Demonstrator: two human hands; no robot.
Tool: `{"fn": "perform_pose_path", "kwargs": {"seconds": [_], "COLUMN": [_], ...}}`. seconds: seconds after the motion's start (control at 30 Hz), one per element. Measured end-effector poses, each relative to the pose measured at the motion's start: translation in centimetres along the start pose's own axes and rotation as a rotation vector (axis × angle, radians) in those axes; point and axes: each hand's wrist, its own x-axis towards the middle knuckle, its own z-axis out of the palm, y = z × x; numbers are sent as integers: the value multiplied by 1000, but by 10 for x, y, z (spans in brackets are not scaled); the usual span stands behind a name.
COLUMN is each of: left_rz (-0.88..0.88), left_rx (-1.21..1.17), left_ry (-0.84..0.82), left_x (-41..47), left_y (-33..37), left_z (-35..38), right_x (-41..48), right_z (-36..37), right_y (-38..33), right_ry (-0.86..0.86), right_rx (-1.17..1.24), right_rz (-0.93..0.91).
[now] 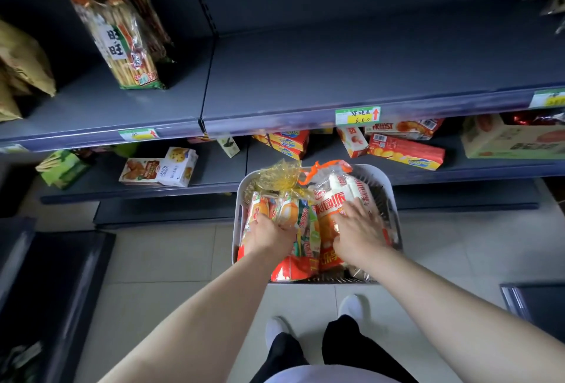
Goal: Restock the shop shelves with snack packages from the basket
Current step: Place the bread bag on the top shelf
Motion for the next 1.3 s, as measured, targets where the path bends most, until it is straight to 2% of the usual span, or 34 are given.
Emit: {"fn": "perform_pose_path", "kwargs": {"seconds": [0.13, 0.23, 0.37, 0.57, 0.63, 0.73, 0.83, 0.93, 0.97, 1.0, 1.2, 1.3], "left_rz": [-85, -76, -35, 44, 51, 55, 76, 112, 117, 119, 205, 213], "left_rx": [-61, 39, 125, -80, -269, -642, -908, -1036, -1050, -1052, -986, -1011], "left_ry": [-75, -123, -77, -4, -14, -127, -256, -344, -371, -399, -516, -453], "left_x": [-6, -9, -12, -17, -19, -22, -28, -31, -32, -33, -48, -62], "left_y": [12, 20, 19, -7, -19, -40, -58, -79, -85, -92, -112, -111], "left_z": [11, 19, 25, -2, -17, -40, -65, -87, -94, -100, -118, -121], "right_x": [-1, -2, -4, -12, -16, -25, -39, -56, -63, -68, -94, -106], "right_z": [-3, -7, -4, -7, -8, -7, -2, 2, 0, 0, 8, 8], "right_y": [17, 25, 32, 19, 6, -19, -46, -68, -75, -79, -105, -113], "right_ry": [-110, -130, -130, -65, -26, -3, -15, -122, -133, -118, 59, 123], "right_rx": [24, 65, 95, 203, 281, 367, 583, 1157, 1307, 1352, 1221, 1195], "right_rz": [-46, -83, -106, -40, -13, 36, 156, 297, 304, 282, 207, 196]}}
